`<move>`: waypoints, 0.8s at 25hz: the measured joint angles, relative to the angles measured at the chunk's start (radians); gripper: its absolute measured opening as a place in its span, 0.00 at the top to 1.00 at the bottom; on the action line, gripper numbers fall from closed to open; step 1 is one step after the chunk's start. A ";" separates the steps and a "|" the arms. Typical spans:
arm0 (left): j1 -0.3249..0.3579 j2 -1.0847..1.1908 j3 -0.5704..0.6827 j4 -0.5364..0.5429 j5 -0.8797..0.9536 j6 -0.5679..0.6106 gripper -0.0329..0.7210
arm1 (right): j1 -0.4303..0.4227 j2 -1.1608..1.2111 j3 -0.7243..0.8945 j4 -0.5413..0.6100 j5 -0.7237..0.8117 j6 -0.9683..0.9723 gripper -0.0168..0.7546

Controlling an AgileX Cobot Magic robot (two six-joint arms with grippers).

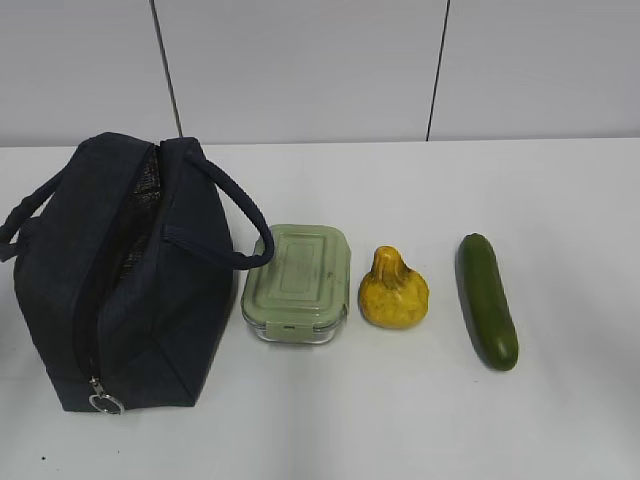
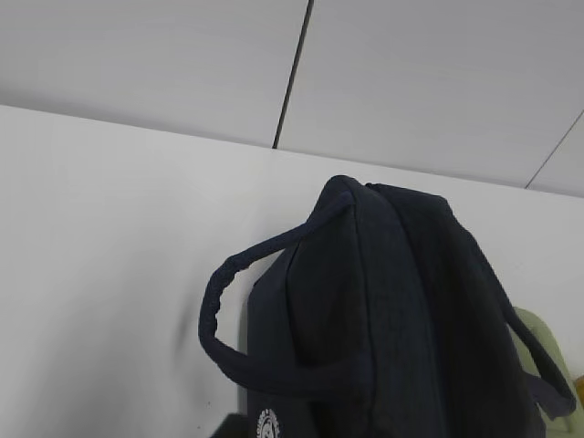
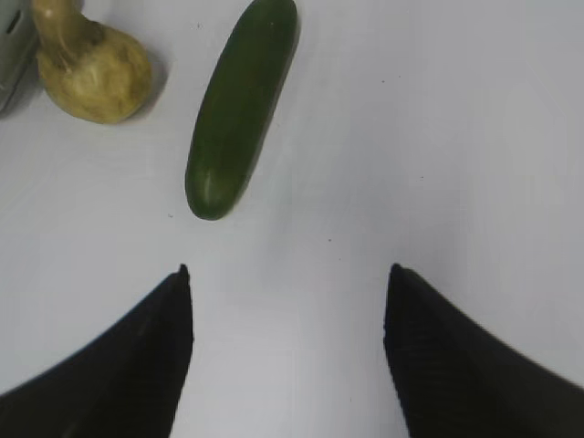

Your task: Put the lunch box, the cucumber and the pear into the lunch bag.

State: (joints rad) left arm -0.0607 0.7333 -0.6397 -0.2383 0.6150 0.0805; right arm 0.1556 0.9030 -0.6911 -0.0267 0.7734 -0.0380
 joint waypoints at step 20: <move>0.001 0.590 -0.394 -0.178 0.390 0.266 0.57 | -0.001 0.606 -0.365 0.146 0.092 -0.045 0.32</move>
State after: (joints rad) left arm -0.0598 1.3228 -1.0337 -0.4165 1.0047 0.3467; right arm 0.1542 1.5087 -1.0566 0.1188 0.8655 -0.0833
